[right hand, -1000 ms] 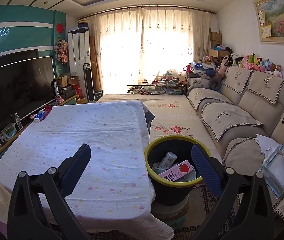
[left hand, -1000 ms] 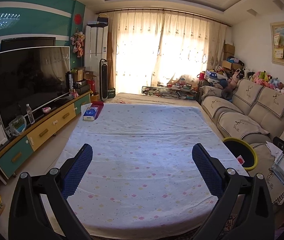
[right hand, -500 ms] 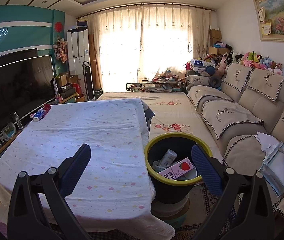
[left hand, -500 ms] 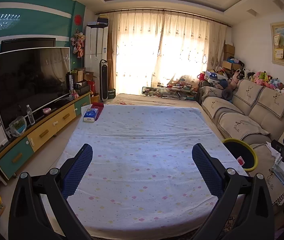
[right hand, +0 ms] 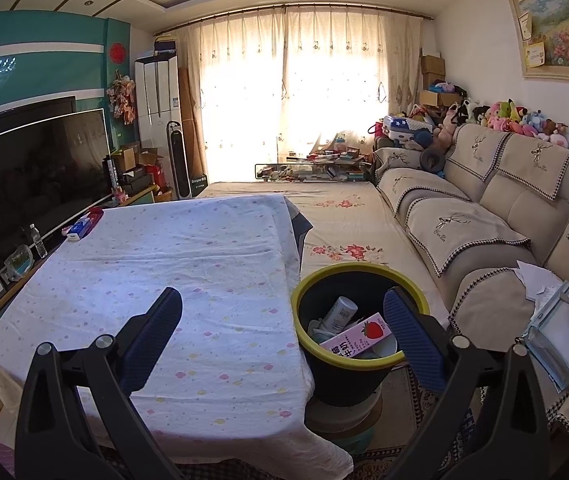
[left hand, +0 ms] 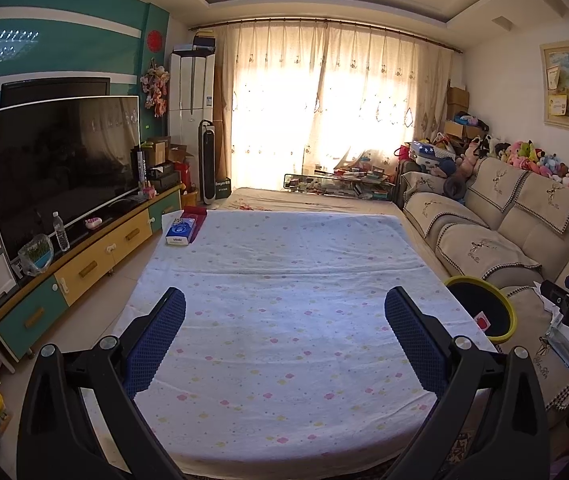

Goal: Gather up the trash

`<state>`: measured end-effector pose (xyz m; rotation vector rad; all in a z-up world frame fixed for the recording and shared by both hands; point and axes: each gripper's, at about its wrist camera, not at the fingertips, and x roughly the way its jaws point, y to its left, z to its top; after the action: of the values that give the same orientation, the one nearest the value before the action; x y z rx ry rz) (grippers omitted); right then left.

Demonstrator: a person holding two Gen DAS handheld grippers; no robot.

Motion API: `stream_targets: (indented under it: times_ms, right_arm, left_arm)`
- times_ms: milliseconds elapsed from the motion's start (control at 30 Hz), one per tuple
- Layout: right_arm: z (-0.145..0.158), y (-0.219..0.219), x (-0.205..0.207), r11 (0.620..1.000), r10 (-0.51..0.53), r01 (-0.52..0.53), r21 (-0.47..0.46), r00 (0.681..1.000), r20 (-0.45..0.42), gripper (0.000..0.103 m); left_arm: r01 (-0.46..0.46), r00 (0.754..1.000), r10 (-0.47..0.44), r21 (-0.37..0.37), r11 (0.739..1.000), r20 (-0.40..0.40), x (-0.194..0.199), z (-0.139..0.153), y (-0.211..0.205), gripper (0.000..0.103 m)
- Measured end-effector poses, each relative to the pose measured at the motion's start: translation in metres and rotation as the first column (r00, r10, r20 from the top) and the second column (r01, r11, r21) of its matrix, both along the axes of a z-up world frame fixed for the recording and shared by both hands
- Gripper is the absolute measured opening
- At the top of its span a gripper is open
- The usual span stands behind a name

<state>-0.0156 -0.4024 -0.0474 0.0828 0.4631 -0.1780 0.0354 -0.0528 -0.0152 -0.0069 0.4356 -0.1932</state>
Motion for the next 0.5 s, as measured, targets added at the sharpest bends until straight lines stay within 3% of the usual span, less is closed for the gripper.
stream_targets:
  times_ms: [500]
  right_arm:
    - [-0.0019, 0.0008, 0.0013, 1.0, 0.001, -0.001, 0.003, 1.0, -0.004, 0.096]
  left_arm:
    - [0.007, 1.0, -0.007, -0.003, 1.0, -0.008, 0.0037, -0.0008, 0.0007, 0.098]
